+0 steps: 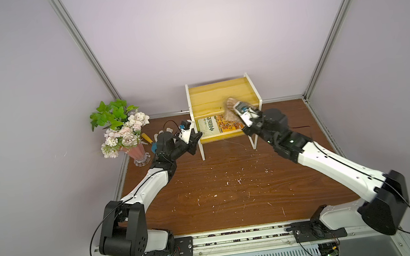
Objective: Wipe the bookshelf clean with a cloth
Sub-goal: Wipe the dust from the shelf.
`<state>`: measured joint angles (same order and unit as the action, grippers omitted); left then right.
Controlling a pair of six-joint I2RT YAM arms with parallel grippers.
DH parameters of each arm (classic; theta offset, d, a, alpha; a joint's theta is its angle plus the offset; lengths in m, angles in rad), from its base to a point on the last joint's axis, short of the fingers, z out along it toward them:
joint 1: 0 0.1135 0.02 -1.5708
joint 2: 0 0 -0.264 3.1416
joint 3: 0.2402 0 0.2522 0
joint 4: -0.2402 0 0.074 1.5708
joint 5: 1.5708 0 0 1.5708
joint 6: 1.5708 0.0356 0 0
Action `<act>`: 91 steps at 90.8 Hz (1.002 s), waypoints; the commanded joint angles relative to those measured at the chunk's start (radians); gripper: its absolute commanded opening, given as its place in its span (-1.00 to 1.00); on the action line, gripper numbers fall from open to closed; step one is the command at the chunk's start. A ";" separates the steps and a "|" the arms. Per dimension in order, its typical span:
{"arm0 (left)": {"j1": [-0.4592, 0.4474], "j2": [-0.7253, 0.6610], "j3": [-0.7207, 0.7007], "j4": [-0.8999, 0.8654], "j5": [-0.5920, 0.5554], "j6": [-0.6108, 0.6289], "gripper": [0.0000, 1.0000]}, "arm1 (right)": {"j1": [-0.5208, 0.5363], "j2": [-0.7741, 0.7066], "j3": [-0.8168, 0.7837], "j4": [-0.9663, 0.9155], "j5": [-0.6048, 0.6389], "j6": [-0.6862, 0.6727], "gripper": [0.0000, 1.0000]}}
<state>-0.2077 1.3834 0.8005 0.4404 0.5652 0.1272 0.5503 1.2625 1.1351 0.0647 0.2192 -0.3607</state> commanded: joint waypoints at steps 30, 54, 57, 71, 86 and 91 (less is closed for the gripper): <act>0.023 -0.006 0.036 0.003 0.024 -0.034 -0.99 | 0.018 0.076 0.228 -0.027 -0.237 0.134 -1.00; 0.023 -0.010 0.026 -0.011 0.013 -0.009 -0.99 | -0.048 0.152 0.206 -0.043 0.150 0.247 -1.00; 0.024 -0.012 0.026 -0.013 0.009 -0.003 -0.99 | -0.050 0.152 0.207 -0.056 0.190 0.248 -1.00; 0.024 -0.009 0.029 -0.027 0.012 0.013 -0.99 | -0.055 0.229 0.287 -0.139 0.176 0.294 -1.00; 0.025 0.015 0.037 -0.038 0.019 0.036 -0.99 | -0.052 0.475 0.554 -0.086 0.362 0.437 -1.00; 0.025 0.021 0.035 -0.034 0.024 0.041 -0.99 | -0.040 0.545 0.668 -0.122 0.415 0.467 -1.00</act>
<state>-0.2035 1.3911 0.8070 0.4328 0.5987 0.1471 0.5144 1.6730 1.6367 -0.0296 0.4492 -0.0147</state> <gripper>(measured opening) 0.100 0.100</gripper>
